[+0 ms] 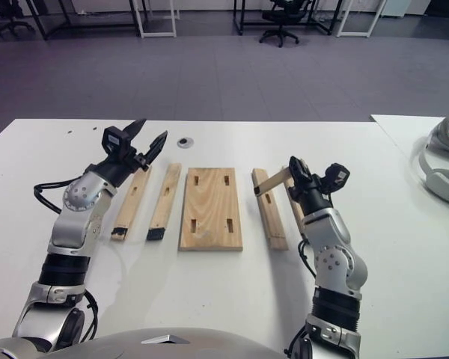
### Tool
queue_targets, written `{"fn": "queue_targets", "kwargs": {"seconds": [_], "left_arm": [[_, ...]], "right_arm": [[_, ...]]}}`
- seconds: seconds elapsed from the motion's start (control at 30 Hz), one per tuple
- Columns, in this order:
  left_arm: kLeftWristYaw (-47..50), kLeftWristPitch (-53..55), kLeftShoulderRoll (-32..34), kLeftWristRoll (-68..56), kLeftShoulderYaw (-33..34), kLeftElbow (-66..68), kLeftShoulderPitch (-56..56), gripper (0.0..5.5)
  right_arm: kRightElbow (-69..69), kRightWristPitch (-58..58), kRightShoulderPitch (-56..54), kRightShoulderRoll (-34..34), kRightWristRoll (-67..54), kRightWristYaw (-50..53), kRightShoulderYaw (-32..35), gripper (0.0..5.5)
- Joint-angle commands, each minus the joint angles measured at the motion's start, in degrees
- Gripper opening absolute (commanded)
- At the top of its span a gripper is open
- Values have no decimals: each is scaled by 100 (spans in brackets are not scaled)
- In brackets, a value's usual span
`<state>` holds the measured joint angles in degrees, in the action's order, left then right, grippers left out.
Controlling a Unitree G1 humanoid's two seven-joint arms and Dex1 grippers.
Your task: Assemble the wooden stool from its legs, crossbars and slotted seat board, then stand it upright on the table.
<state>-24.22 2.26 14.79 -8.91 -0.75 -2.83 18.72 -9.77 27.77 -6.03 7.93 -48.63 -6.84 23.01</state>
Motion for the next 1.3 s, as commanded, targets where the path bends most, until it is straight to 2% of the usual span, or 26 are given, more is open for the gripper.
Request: {"fn": "queue_targets", "kwargs": {"seconds": [0.03, 0.3, 0.5, 0.7, 0.8, 1.0, 1.17, 1.3], "left_arm": [[91, -21, -3, 26, 78, 67, -138, 304], [137, 5, -22, -18, 163, 130, -171, 304], [128, 2, -12, -15, 179, 179, -138, 304], [149, 11, -1, 33, 176, 139, -178, 304], [156, 14, 2, 49, 167, 116, -186, 304], [164, -11, -18, 108, 118, 154, -154, 304], [164, -25, -18, 124, 114, 182, -123, 304], [184, -58, -33, 127, 119, 223, -100, 304]], "right_arm": [[25, -46, 151, 156, 172, -83, 50, 42], [662, -491, 103, 229, 828, -363, -106, 42], [876, -828, 212, 310, 1444, -494, -461, 42], [716, -554, 557, 365, 2556, 69, -1286, 42], [817, -500, 747, 226, 2798, 354, -1414, 42], [1497, -1069, 1004, 482, 3450, -108, -1946, 42], [1232, -1644, 755, 530, 3538, -319, -1997, 42], [956, -1649, 483, 601, 3541, -352, -1943, 42]]}}
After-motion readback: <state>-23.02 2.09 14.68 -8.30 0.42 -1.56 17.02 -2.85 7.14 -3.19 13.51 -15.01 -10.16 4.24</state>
